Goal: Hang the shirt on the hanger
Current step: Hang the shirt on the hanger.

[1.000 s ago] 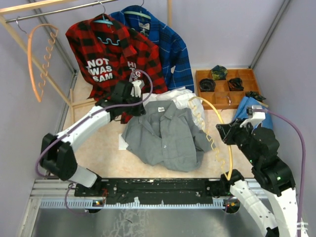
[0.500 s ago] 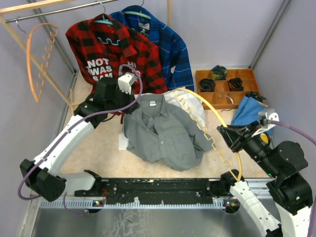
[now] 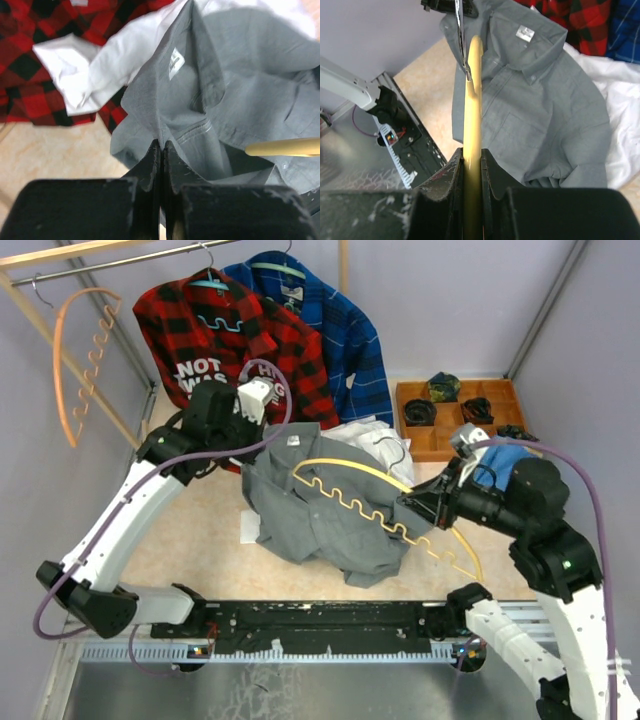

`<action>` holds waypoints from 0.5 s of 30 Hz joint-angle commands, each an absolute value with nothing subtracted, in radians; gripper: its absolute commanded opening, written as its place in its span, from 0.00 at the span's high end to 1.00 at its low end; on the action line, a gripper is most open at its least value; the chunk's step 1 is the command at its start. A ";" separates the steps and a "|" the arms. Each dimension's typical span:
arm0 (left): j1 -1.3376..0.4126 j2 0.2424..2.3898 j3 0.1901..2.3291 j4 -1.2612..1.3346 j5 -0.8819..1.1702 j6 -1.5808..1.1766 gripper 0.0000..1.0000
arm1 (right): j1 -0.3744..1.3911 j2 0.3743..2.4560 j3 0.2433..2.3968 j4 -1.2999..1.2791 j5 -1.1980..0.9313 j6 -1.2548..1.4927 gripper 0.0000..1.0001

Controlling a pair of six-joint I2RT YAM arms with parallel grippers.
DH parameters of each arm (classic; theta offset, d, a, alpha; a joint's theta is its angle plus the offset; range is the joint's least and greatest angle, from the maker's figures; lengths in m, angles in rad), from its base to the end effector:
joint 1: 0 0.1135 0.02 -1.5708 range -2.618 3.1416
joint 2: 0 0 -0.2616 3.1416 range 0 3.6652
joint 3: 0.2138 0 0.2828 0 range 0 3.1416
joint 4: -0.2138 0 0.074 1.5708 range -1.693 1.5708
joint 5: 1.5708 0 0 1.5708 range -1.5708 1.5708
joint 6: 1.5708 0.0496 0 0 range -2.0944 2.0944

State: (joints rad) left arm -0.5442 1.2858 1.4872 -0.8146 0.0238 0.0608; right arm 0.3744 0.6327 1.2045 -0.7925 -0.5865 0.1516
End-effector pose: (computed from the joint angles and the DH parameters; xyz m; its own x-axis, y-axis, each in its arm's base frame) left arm 0.2614 -0.1596 0.4075 -0.4590 0.3488 -0.8171 0.5632 0.8255 0.0360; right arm 0.1030 0.0700 0.4430 -0.3233 0.0081 -0.9463 -0.7672 0.5832 0.2671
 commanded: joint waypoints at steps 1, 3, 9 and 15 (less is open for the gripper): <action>-0.560 1.360 1.532 -1.034 -0.173 0.013 1.00 | 0.368 0.687 1.170 -0.694 -0.641 0.131 1.00; -0.570 1.374 1.521 -1.081 -0.269 -0.016 1.00 | 0.368 0.698 1.135 -0.668 -0.647 0.141 1.00; -0.592 1.324 1.519 -1.044 -0.270 0.002 1.00 | 0.370 0.703 1.038 -0.503 -0.702 0.189 1.00; -0.682 1.297 1.541 -0.991 -0.258 0.070 1.00 | 0.398 0.747 0.991 -0.321 -0.708 0.193 1.00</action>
